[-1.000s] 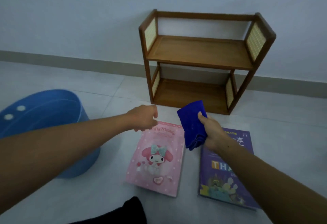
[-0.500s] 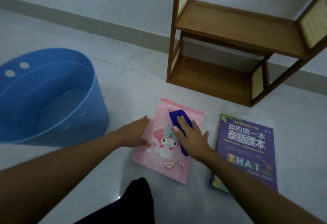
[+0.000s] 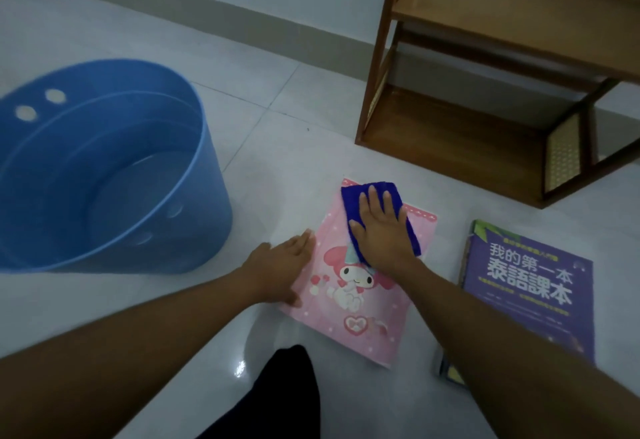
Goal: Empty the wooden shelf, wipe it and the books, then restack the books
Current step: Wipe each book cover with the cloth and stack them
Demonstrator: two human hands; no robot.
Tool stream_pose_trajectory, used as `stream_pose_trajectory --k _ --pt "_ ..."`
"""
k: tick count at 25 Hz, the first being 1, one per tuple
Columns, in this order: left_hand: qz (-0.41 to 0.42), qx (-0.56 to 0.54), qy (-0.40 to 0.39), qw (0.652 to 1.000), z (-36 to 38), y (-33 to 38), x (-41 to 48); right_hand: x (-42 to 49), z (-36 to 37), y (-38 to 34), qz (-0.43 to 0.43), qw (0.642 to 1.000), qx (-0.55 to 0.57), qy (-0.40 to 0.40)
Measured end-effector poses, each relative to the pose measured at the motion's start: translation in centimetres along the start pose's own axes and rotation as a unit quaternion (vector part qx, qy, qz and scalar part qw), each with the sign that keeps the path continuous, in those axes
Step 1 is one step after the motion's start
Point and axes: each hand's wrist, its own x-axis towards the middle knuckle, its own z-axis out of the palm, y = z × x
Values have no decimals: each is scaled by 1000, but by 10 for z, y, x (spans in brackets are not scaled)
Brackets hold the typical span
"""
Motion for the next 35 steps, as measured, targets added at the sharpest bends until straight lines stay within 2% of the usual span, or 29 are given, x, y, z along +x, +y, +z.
stream_pose_trajectory --k 3,6,7,11,13,16,20,22,24,25,26,28,29,30,31,33,34,35 --pt "-1 -5 -7 1000 -1 -2 2 -12 13 -23 -68 997 -48 1" --pt "-3 1 -4 1000 -1 -1 1 -15 6 -1 -149 987 -61 -10" --pt "-3 6 2 1000 0 -1 0 -7 1 4 -146 988 -49 -14" --pt "9 15 35 999 5 5 1 20 -9 -18 -26 1000 14 -8" --pt "12 16 33 999 7 6 3 18 -6 -29 -51 998 26 -11" --pt "6 8 21 1000 8 4 4 4 -10 2 -101 994 35 -33" --pt "-2 -9 22 1000 9 1 4 -14 -8 44 47 998 47 4" --pt "-3 -6 18 1000 10 2 5 -33 -1 33 62 998 28 -1" --pt "-2 -4 18 1000 9 3 5 -64 23 15 -6 1000 19 20" --pt "-1 -1 20 1000 9 3 4 -84 38 8 -74 996 16 50" --pt "0 4 22 1000 7 3 4 -104 50 6 -151 988 12 39" --pt "9 17 28 999 6 4 3 -127 63 17 -324 945 -26 12" --pt "14 21 31 999 6 4 3 -123 63 32 -397 917 -41 28" --pt "17 20 32 999 6 3 4 -113 54 42 -427 901 -60 41" --pt "20 16 32 999 6 3 4 -100 44 47 -392 917 -46 51" --pt "23 11 34 999 7 1 5 -84 35 39 -262 964 20 36" --pt "25 10 36 999 7 0 5 -86 37 29 -217 975 29 35" --pt "27 11 37 999 7 0 6 -93 46 21 -214 976 38 19"
